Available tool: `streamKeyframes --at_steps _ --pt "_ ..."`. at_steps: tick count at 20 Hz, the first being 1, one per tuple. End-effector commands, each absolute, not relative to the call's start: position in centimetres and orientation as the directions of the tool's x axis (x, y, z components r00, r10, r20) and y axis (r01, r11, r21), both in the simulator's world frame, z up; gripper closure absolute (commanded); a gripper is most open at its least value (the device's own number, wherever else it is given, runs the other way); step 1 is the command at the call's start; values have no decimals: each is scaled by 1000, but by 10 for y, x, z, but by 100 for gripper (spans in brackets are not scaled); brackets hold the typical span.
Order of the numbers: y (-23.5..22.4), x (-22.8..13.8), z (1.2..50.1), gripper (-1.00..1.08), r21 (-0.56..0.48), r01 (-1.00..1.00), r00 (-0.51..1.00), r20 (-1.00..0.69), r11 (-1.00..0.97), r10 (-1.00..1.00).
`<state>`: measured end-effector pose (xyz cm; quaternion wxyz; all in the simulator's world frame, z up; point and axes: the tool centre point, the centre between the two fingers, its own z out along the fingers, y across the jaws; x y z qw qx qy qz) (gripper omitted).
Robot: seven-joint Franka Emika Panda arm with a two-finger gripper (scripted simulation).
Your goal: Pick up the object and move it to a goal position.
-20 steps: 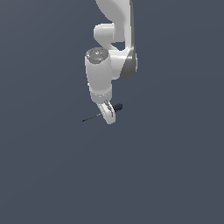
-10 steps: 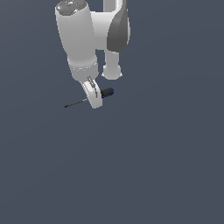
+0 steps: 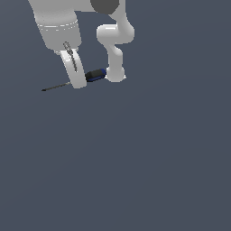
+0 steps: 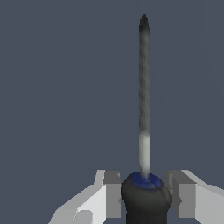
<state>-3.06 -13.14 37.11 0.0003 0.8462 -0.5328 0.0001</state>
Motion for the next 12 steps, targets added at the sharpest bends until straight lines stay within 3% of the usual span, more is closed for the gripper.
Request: streamKeyframes --at_steps 1,12 --pt "-141 -29 394 108 1 -901 433 0 -433 -901" --pt "-171 -20 467 108 0 -900 435 0 -435 -900"
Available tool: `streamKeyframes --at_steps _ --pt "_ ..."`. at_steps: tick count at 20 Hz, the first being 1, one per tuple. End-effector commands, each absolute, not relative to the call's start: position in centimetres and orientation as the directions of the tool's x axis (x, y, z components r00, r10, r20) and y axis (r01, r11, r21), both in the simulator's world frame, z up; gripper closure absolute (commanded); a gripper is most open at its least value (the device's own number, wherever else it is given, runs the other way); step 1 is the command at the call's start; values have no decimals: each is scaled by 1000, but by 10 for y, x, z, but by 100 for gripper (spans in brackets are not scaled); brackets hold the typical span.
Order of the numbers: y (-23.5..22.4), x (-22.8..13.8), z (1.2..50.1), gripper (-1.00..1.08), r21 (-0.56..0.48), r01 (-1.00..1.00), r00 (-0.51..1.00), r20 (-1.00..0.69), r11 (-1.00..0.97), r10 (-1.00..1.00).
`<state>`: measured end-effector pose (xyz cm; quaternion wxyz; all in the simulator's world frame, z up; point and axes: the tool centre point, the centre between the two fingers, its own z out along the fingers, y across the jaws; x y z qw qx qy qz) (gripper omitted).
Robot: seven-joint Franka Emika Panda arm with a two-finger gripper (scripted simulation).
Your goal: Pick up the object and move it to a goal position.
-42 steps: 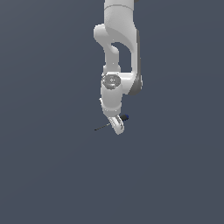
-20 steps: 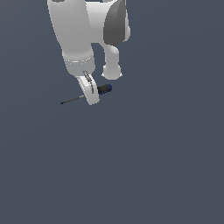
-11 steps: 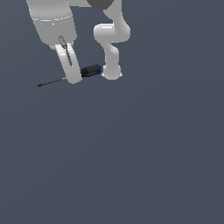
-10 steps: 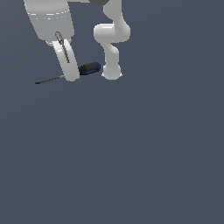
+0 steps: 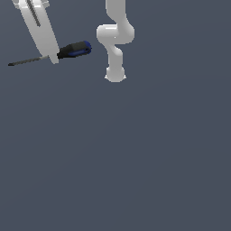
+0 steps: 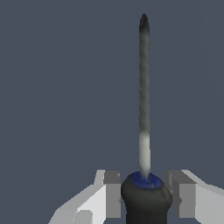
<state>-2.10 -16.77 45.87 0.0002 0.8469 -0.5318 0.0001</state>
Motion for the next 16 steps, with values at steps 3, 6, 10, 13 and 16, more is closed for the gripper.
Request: streamKeyframes --at_steps 3,6,10,13,16 --pt "-176 -18 479 108 0 -900 436 0 -436 -900" --pt "-179 -17 487 108 0 -900 436 0 -436 -900" --pt "-182 -15 494 108 0 -900 436 0 -436 -900" --pt "-184 -15 497 108 0 -900 436 0 -436 -900" --pt "-184 -15 498 108 0 -900 435 0 -435 -900"
